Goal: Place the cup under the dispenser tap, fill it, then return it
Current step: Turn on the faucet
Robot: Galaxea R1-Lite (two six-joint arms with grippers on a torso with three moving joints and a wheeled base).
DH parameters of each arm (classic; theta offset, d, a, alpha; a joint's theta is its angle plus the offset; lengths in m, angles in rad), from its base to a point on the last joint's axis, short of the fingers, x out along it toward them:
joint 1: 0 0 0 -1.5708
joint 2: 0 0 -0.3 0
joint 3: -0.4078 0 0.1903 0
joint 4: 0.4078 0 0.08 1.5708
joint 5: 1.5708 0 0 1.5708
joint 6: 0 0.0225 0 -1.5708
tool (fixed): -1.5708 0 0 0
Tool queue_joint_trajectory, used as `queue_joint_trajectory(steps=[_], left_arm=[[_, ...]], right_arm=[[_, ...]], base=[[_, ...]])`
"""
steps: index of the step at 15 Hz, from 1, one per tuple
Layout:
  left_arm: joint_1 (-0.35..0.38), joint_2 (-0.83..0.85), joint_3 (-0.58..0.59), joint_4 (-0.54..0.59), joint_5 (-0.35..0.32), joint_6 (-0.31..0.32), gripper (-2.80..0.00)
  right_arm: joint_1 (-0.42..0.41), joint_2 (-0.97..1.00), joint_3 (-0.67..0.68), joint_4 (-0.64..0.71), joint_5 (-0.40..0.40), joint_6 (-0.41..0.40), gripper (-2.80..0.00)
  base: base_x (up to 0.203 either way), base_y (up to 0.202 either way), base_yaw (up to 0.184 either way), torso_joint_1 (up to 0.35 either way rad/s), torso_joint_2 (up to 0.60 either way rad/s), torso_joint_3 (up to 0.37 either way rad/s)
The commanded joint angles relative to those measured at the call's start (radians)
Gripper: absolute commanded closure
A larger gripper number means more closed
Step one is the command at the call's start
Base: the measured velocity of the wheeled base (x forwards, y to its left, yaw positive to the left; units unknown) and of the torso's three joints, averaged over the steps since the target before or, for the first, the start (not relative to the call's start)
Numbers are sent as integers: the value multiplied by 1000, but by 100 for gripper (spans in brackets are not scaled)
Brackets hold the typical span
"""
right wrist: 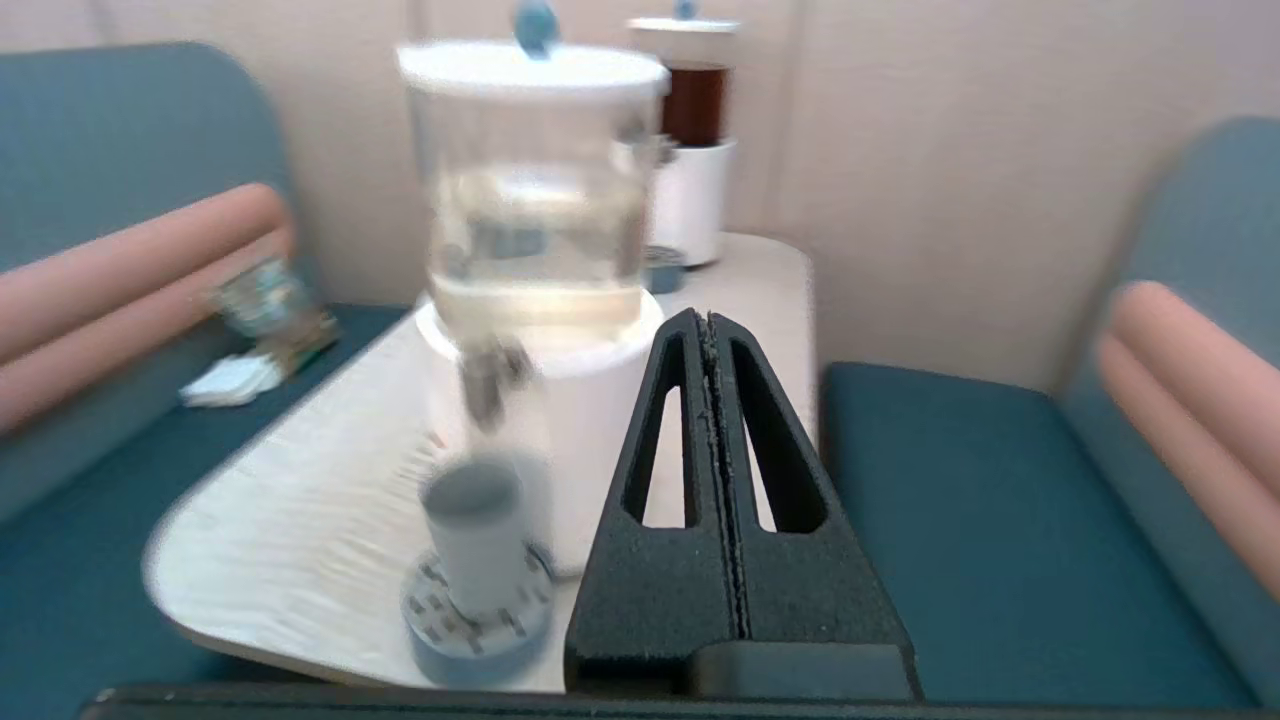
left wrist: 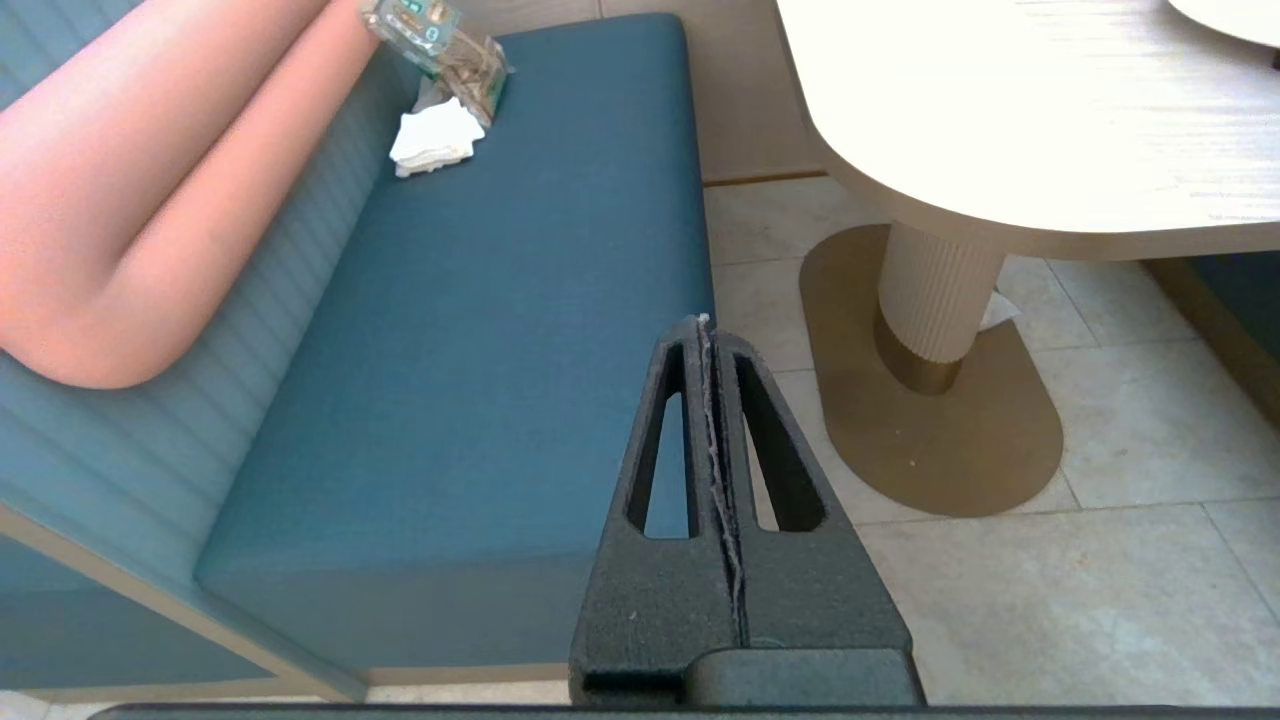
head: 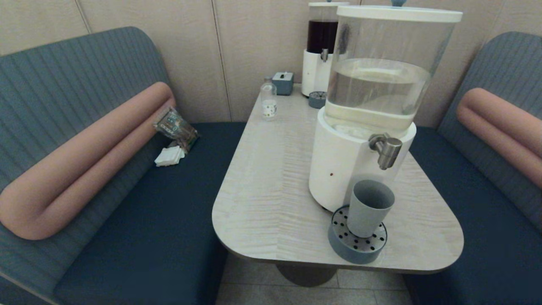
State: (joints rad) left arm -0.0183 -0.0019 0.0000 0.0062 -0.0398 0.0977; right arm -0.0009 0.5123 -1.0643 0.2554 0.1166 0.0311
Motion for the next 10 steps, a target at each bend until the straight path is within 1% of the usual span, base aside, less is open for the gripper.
queue_joint_trajectory(steps=[1, 3, 4, 6, 8, 10], left_arm=[[0, -1, 0, -1, 0, 1, 0], [0, -1, 0, 0, 0, 1, 0], [0, -1, 0, 0, 0, 1, 0], [0, -1, 0, 0, 0, 1, 0], [0, -1, 0, 0, 0, 1, 0], [0, -1, 0, 0, 0, 1, 0]], right_arm=[[6, 321, -248, 134, 42, 0, 0], [17, 528, -461, 346, 102, -8, 0], [25, 613, -529, 421, 123, -13, 0], [56, 757, -620, 526, 148, -20, 0], [116, 848, -671, 643, 156, -23, 0], [164, 916, -706, 681, 162, -16, 0]], base=[[0, 0, 0, 0, 0, 0], [0, 0, 0, 0, 0, 0], [0, 0, 0, 0, 0, 0], [0, 0, 0, 0, 0, 0], [0, 0, 0, 0, 0, 0], [0, 0, 0, 0, 0, 0]])
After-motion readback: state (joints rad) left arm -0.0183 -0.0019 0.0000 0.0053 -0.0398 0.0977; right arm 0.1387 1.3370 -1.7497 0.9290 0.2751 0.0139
